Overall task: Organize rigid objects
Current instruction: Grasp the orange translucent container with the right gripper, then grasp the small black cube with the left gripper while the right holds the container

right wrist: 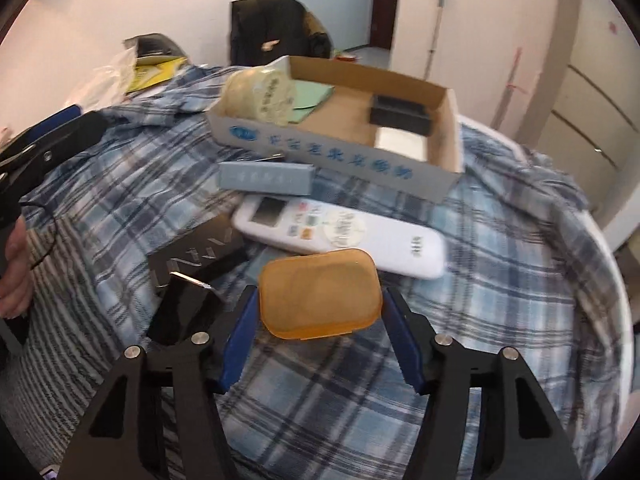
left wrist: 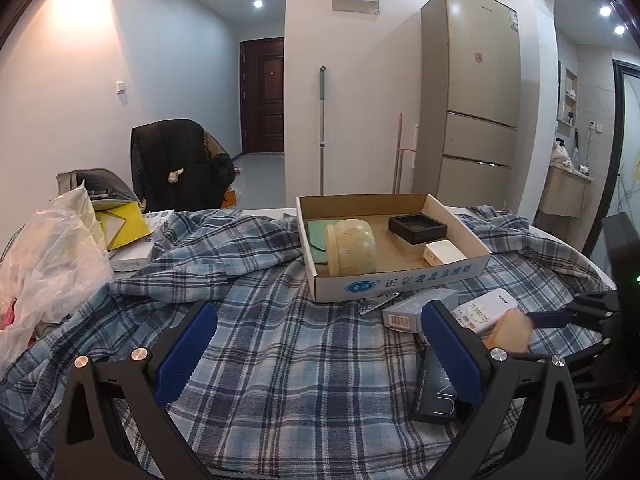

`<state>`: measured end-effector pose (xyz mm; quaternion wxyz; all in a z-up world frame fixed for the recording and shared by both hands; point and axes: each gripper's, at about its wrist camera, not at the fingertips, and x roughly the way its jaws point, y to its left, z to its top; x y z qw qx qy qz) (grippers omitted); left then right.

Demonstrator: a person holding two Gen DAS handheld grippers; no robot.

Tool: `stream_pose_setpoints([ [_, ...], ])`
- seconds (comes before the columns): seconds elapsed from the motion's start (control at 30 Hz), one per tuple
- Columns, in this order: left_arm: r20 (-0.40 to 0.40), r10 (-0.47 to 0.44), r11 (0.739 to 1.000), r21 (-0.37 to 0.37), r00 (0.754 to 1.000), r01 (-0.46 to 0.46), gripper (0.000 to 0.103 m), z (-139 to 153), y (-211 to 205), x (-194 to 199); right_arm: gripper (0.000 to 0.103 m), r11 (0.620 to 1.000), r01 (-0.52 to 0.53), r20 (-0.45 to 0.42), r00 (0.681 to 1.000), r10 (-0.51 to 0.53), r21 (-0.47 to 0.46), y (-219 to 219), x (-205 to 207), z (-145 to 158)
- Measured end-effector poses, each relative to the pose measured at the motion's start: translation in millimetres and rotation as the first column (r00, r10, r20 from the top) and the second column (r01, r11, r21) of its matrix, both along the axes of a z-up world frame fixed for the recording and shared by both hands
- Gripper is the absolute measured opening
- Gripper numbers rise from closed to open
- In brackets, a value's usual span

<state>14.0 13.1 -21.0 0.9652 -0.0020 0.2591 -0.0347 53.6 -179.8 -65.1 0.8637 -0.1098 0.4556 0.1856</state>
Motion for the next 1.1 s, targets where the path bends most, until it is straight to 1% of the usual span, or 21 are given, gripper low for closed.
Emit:
stream_pose_setpoints([
  [0.07, -0.008, 0.008, 1.000, 0.022, 1.000, -0.008, 0.103, 1, 0, 0, 0.061, 1.000, 0.029, -0.008, 1.000, -0.029, -0.002, -8, -1, 1],
  [0.17, -0.066, 0.001, 0.995, 0.104, 0.998, 0.006, 0.103, -2, -1, 0, 0.061, 0.996, 0.088, -0.037, 0.995, -0.089, -0.027, -24, -3, -3],
  [0.2, -0.093, 0.010, 0.994, 0.107, 0.996, 0.000, 0.103, -4, 4, -1, 0.061, 0.995, 0.096, -0.053, 0.994, -0.098, -0.025, -28, -5, -5],
  [0.23, -0.115, 0.010, 0.996, 0.094, 0.993, 0.001, 0.103, -5, 6, -1, 0.061, 0.995, 0.097, -0.076, 0.992, -0.099, -0.022, -32, -6, -8],
  [0.27, -0.158, 0.000, 0.999, 0.049, 0.987, 0.008, 0.103, -7, 12, 0, 0.061, 0.996, 0.085, -0.102, 0.991, -0.087, -0.022, -34, -7, -10],
  [0.33, -0.201, -0.007, 1.000, -0.003, 0.980, 0.007, 0.103, -9, 16, 0, 0.061, 0.997, 0.076, -0.114, 0.990, -0.077, -0.010, -36, -9, -13],
  [0.37, -0.224, -0.011, 1.000, -0.010, 0.975, 0.009, 0.102, -9, 15, 1, 0.061, 0.997, 0.078, -0.118, 0.990, -0.078, -0.006, -36, -8, -13],
  [0.43, -0.240, -0.019, 1.000, 0.004, 0.971, 0.021, 0.097, -9, 7, -1, 0.061, 0.997, 0.073, -0.134, 0.988, -0.073, -0.002, -35, -4, -13],
  [0.47, -0.246, -0.029, 0.999, 0.008, 0.969, 0.032, 0.097, -8, 3, -2, 0.061, 0.997, 0.072, -0.142, 0.987, -0.071, -0.001, -35, -2, -14],
  [0.6, -0.295, -0.088, 0.996, -0.038, 0.951, 0.080, 0.096, -7, -14, -6, 0.061, 0.998, 0.061, -0.141, 0.988, -0.062, -0.011, -31, -1, -14],
  [0.67, -0.311, -0.108, 0.994, -0.044, 0.944, 0.099, 0.091, -6, -23, -8, 0.061, 0.998, 0.063, -0.137, 0.988, -0.064, -0.012, -30, 0, -14],
  [0.73, -0.332, -0.130, 0.991, -0.059, 0.934, 0.117, 0.090, -7, -31, -8, 0.061, 0.998, 0.064, -0.113, 0.991, -0.067, -0.025, -30, -3, -12],
  [0.8, -0.359, -0.144, 0.989, -0.078, 0.922, 0.124, 0.089, -10, -40, -7, 0.061, 0.996, 0.080, -0.057, 0.995, -0.082, -0.040, -32, -9, -6],
  [0.83, -0.375, -0.153, 0.988, -0.091, 0.914, 0.128, 0.084, -11, -44, -6, 0.061, 0.995, 0.094, -0.029, 0.995, -0.095, -0.044, -35, -11, -2],
  [0.87, -0.399, -0.168, 0.985, -0.111, 0.901, 0.134, 0.076, -15, -50, -4, 0.061, 0.993, 0.110, -0.002, 0.994, -0.110, -0.043, -37, -14, 3],
  [0.93, -0.433, -0.192, 0.980, -0.138, 0.880, 0.146, 0.069, -19, -58, -1, 0.061, 0.990, 0.135, 0.042, 0.990, -0.134, -0.028, -44, -18, 11],
  [0.97, -0.456, -0.210, 0.975, -0.158, 0.865, 0.154, 0.067, -23, -65, 1, 0.061, 0.989, 0.146, 0.057, 0.988, -0.145, -0.019, -47, -20, 14],
  [1.07, -0.490, -0.238, 0.969, -0.174, 0.839, 0.173, 0.060, -31, -82, 3, 0.061, 0.985, 0.175, 0.101, 0.980, -0.174, -0.003, -56, -23, 21],
  [1.1, -0.497, -0.241, 0.969, -0.177, 0.834, 0.175, 0.060, -33, -87, 3, 0.061, 0.984, 0.180, 0.115, 0.977, -0.179, -0.003, -57, -23, 23],
])
